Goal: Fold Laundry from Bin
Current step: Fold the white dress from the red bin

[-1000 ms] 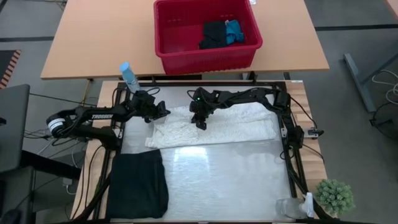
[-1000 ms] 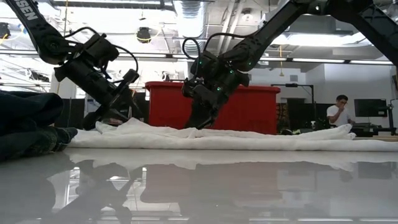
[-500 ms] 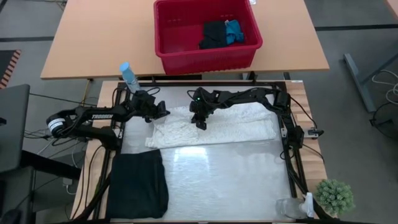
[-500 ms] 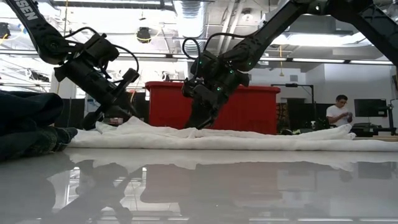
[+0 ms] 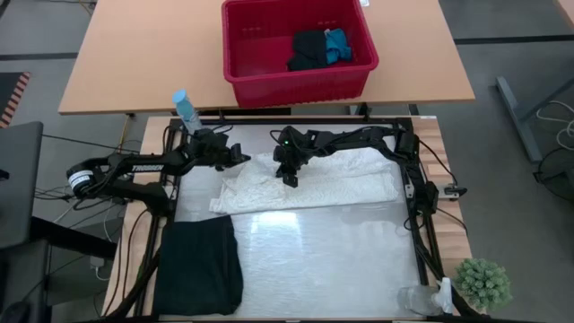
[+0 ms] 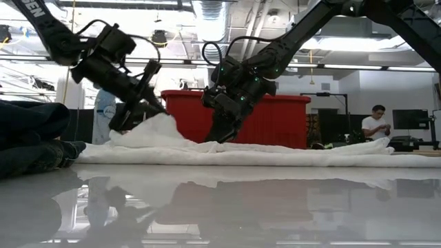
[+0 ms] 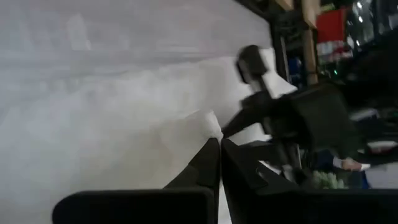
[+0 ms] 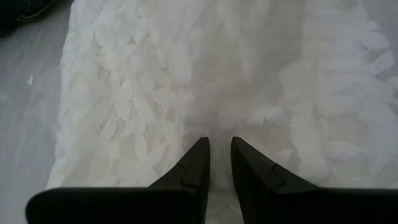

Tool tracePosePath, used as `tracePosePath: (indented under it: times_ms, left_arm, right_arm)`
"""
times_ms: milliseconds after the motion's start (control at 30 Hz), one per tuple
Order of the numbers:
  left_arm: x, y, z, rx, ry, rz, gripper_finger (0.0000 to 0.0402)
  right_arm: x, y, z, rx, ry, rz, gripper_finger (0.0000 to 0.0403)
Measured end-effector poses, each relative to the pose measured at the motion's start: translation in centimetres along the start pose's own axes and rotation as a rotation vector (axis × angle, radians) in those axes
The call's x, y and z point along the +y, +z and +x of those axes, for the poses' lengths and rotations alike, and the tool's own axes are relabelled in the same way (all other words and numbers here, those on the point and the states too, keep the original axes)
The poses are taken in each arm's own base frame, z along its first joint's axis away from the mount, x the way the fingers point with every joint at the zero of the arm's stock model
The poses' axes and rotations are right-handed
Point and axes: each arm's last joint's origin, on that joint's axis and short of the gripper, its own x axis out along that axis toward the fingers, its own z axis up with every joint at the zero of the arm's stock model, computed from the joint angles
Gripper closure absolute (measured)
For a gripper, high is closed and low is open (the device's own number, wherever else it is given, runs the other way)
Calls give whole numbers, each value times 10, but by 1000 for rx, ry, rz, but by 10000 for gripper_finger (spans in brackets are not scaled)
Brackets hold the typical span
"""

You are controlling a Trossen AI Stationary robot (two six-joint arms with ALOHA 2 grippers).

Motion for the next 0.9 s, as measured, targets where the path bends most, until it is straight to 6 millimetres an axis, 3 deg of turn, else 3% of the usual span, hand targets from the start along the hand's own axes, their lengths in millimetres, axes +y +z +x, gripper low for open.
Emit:
tracePosePath:
  times_ms: [133, 300, 500, 900]
  left_arm:
    - [-8, -2, 3, 57, 49, 42, 401]
    - [5, -15, 1, 157, 231, 56, 401]
    - [18, -20, -4, 88, 453, 130, 401]
    - [2, -11, 1, -2, 290, 235, 401]
  right_arm:
    - [0, 0, 0, 1, 0, 3, 312]
    - [0, 0, 0, 3, 0, 4, 312]
    - [0, -2, 0, 19, 3, 10, 312]
    - [0, -3, 0, 27, 4, 10, 312]
